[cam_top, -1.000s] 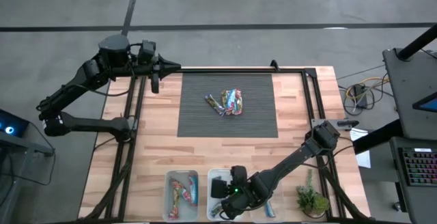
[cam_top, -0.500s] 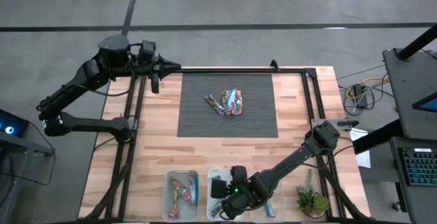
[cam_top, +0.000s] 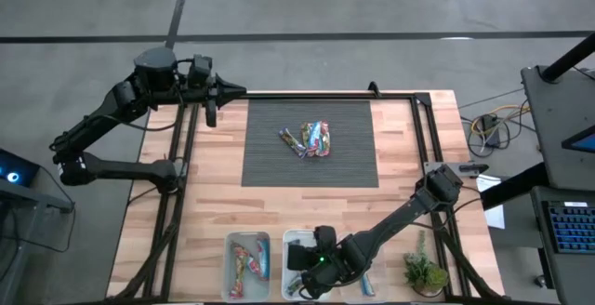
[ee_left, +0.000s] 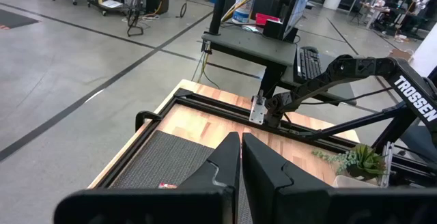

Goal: Pick and place Granola Bars by type
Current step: Put the blue granola bar into the white bin

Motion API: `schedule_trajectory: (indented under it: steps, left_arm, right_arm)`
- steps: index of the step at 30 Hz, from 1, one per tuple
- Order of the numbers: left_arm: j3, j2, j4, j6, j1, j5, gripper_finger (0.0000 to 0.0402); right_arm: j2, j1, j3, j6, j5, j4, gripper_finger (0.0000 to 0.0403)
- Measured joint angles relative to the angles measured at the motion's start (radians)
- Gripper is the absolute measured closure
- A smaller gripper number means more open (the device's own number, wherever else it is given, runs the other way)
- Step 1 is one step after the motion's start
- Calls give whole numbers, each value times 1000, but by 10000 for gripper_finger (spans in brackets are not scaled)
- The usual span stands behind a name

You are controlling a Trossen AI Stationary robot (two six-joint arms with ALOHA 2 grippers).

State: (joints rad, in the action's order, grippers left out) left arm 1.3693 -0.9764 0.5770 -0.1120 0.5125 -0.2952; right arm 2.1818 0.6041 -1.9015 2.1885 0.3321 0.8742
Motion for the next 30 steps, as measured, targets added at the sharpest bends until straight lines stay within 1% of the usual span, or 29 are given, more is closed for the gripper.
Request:
schedule_trajectory:
  steps: [4, 10, 18, 22, 27, 30]
  left_arm:
    - [0, 0, 0, 0, 0, 0, 402]
    - [0, 0, 0, 0, 0, 0, 402]
    - [0, 0, 0, 0, 0, 0, 402]
    - [0, 0, 0, 0, 0, 0, 402]
    - [0, 0, 0, 0, 0, 0, 402]
    - [0, 0, 0, 0, 0, 0, 402]
  right_arm:
    - [0, 0, 0, -1, 0, 0, 391]
    - [0, 0, -4, -6, 0, 4, 394]
    - [-19, 0, -70, -123, 4, 20, 394]
    - [-49, -2, -146, -196, 19, 107, 394]
    - [-75, -2, -284, -242, 114, 298, 394]
    - [-79, -7, -373, -282, 145, 405, 394]
